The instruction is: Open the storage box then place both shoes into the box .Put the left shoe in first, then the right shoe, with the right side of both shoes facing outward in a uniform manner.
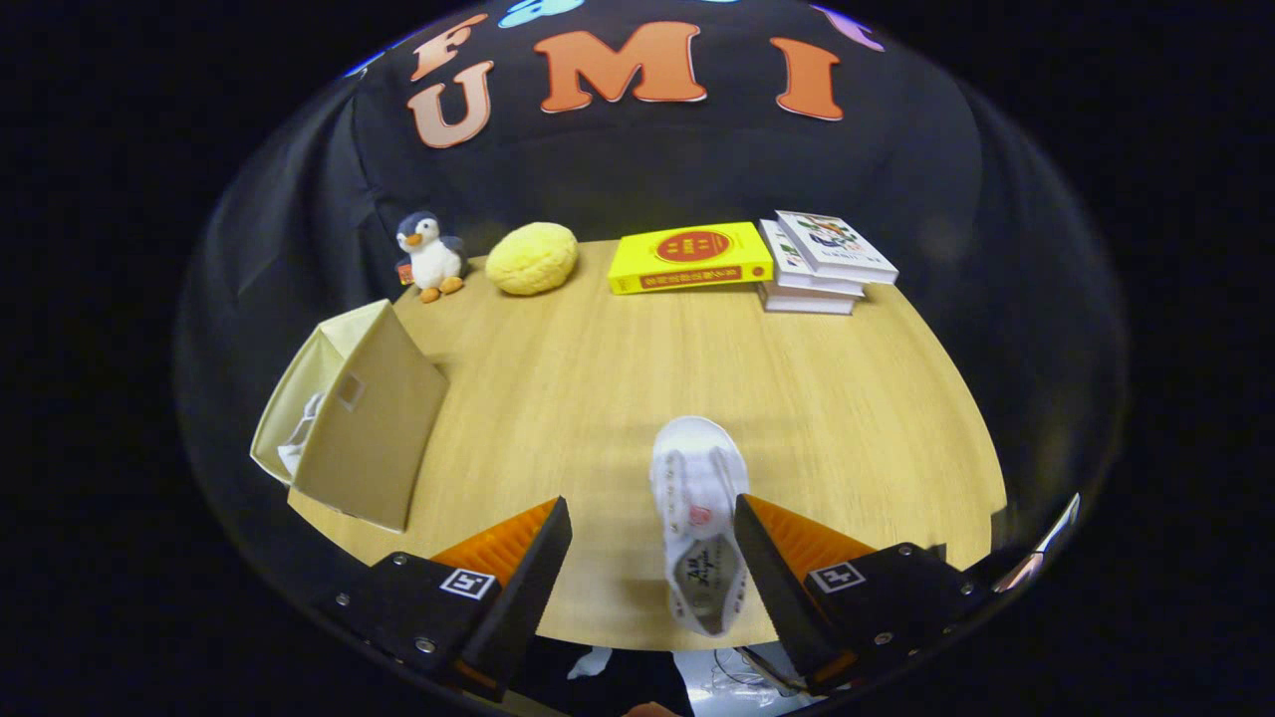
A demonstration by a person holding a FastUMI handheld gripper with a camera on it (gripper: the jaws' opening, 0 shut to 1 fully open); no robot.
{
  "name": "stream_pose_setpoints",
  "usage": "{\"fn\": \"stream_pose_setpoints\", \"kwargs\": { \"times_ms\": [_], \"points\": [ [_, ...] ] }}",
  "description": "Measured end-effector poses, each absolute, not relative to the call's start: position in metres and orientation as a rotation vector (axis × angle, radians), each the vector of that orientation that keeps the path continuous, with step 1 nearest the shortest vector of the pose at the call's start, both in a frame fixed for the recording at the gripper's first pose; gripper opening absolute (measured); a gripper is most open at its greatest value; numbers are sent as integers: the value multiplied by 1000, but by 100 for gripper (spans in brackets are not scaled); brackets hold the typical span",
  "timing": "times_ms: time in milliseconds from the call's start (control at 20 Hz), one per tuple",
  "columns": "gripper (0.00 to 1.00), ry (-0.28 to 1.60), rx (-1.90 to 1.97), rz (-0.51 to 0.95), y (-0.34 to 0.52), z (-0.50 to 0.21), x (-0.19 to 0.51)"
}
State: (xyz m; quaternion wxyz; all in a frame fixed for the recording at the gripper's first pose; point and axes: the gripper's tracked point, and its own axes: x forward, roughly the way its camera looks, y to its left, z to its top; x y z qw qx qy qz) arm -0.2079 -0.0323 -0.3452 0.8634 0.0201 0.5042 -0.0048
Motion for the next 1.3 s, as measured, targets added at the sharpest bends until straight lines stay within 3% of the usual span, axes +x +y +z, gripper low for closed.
{"fn": "stream_pose_setpoints", "kwargs": {
  "times_ms": [350,550,950,1300],
  "points": [
    [99,1088,-57,-9,-87,-397,-236],
    [92,1088,-71,-3,-96,-423,-229],
    [58,1010,-65,-33,-86,-449,-200],
    [14,1014,-13,-64,-84,-456,-195]
  ]
}}
